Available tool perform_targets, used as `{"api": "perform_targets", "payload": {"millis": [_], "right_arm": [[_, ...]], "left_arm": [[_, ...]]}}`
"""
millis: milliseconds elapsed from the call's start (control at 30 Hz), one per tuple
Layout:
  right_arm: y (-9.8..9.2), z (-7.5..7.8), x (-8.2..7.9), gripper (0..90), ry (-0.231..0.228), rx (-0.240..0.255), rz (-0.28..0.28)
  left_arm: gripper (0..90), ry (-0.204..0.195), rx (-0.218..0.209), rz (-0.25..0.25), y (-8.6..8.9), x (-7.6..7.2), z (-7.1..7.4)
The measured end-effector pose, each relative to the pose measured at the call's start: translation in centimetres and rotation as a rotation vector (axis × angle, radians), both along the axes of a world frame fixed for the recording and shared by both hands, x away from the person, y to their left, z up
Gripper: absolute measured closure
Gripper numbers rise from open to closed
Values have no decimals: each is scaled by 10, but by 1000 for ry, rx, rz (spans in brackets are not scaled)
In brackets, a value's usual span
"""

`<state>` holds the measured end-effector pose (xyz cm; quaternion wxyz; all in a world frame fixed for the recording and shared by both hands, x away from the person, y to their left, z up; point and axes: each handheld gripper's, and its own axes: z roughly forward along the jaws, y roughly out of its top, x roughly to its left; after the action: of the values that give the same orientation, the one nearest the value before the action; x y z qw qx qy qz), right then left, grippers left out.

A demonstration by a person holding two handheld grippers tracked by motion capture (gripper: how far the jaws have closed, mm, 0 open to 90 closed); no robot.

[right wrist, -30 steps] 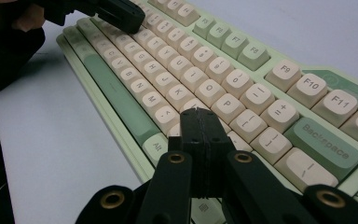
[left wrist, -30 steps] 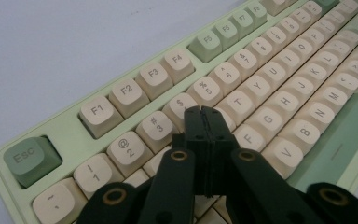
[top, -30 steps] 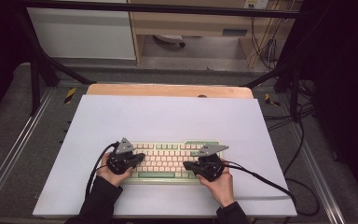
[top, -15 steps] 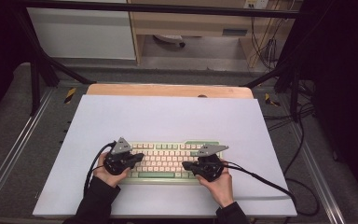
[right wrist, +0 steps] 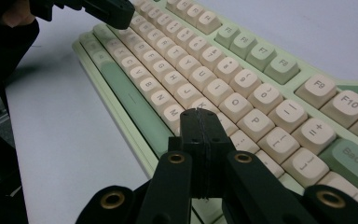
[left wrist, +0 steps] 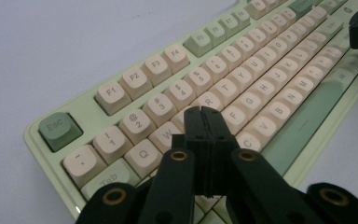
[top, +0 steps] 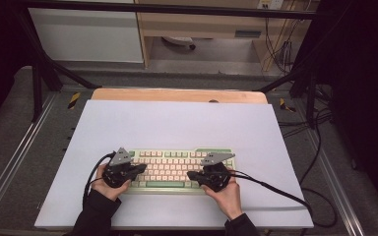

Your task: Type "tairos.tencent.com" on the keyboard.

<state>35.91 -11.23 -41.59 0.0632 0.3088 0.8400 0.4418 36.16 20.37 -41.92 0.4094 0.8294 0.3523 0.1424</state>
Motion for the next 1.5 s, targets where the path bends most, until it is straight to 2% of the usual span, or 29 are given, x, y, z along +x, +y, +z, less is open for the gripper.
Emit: {"api": "perform_targets", "payload": {"millis": [567,967,1500], "right_arm": [[31,3,4,900,-5,-4,39],[48,-8,11,900,18,-10,42],[56,-17,13,900,26,-29,53]], "left_arm": [[897,6,-9,9,9,-2,-2],[897,5,-14,10,10,-1,-2],[897,5,-13,11,10,-1,-2]]}}
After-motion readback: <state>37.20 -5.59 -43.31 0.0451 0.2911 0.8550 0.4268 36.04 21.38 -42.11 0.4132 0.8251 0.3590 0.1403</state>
